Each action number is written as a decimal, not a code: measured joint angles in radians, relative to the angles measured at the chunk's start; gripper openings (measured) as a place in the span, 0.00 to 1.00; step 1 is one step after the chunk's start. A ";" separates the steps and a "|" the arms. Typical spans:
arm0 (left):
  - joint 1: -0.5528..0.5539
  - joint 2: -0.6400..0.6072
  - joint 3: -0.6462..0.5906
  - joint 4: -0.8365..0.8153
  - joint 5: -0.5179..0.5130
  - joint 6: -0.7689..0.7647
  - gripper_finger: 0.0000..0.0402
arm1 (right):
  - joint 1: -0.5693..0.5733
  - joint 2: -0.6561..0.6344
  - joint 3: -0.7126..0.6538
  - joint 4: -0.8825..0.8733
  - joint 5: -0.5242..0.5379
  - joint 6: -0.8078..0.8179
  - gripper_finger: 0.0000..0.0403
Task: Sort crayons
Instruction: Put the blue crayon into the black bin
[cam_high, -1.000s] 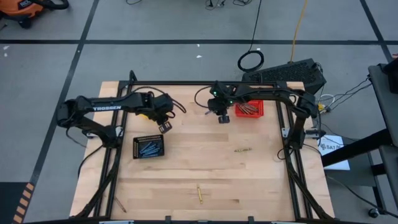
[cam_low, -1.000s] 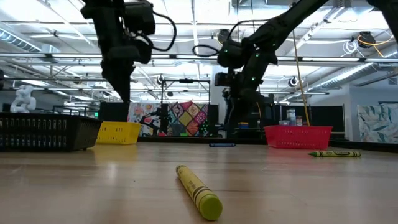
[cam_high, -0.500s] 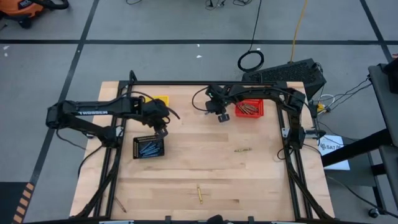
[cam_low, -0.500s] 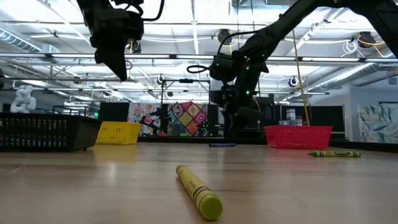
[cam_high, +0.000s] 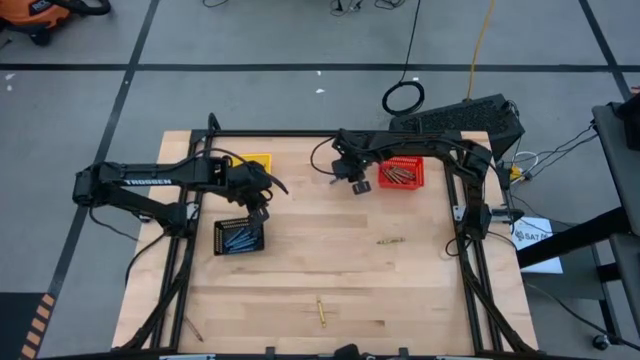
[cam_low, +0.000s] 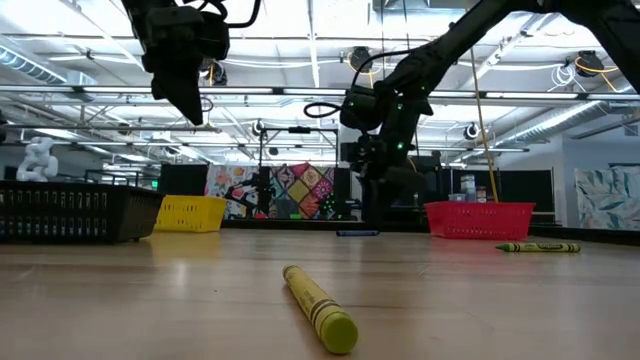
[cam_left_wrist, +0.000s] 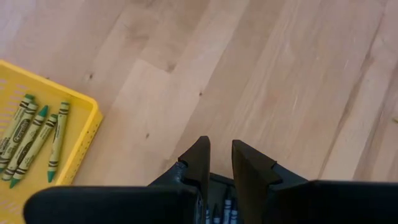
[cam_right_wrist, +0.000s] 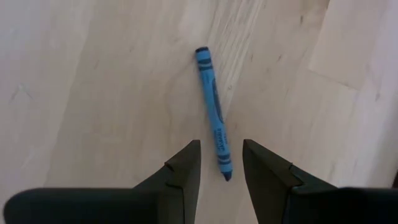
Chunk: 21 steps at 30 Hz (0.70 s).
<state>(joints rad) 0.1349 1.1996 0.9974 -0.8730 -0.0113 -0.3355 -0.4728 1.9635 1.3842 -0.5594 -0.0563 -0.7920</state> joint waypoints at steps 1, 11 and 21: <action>0.000 0.000 0.000 0.000 0.000 0.000 0.16 | 0.000 0.005 0.000 0.009 0.000 -0.001 0.27; 0.000 0.000 0.000 0.000 -0.003 0.000 0.16 | -0.007 0.076 0.004 0.015 -0.002 -0.001 0.26; 0.000 0.000 0.000 0.000 -0.005 0.001 0.16 | -0.012 0.079 0.003 -0.032 0.000 0.087 0.10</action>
<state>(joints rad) 0.1349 1.1999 0.9974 -0.8726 -0.0158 -0.3347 -0.4850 2.0422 1.3876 -0.5914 -0.0566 -0.7046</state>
